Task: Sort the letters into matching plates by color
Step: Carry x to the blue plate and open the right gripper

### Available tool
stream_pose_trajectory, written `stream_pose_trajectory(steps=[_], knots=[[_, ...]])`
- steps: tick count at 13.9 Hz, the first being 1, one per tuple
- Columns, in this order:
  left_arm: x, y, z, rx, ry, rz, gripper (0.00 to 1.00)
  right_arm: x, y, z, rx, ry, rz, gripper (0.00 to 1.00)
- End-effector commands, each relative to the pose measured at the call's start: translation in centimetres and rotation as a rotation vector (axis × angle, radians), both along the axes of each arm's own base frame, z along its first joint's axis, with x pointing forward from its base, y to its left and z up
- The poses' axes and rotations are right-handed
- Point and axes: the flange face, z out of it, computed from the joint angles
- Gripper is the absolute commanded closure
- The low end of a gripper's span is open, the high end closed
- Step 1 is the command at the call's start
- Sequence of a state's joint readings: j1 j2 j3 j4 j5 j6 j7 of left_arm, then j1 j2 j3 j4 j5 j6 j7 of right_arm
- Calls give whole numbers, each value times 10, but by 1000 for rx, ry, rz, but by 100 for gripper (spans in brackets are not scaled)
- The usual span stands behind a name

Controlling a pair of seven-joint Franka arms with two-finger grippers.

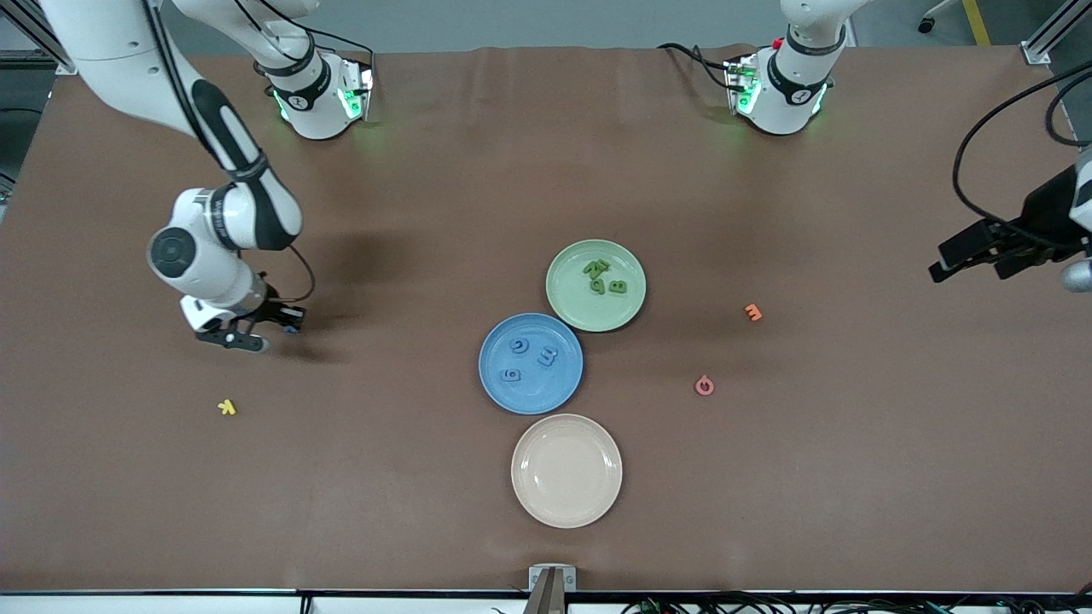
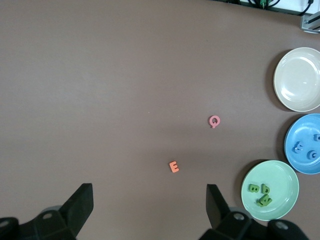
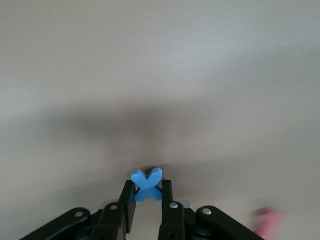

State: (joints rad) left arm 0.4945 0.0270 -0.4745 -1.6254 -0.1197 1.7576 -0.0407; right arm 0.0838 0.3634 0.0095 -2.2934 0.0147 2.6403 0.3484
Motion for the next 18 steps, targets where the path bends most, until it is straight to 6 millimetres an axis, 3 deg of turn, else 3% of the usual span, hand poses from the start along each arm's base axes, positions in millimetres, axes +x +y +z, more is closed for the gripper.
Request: stream_pose_trajectory(steps=[1,4,7,10,18], knots=[[-4,2,31,47,-33,-26,1,14,81,36,3,13,-142,100],[-4,-3,38,50,-46,-32,1,34,175,80,0,20,-276,100],[-4,-7,38,50,-46,-37,1,52,263,83,50,-14,-421,100],[-3,-18,36,49,-42,-51,1,75,321,75,104,-38,-558,100],[-4,-22,35,55,-36,-53,1,112,395,62,221,-85,-734,100]])
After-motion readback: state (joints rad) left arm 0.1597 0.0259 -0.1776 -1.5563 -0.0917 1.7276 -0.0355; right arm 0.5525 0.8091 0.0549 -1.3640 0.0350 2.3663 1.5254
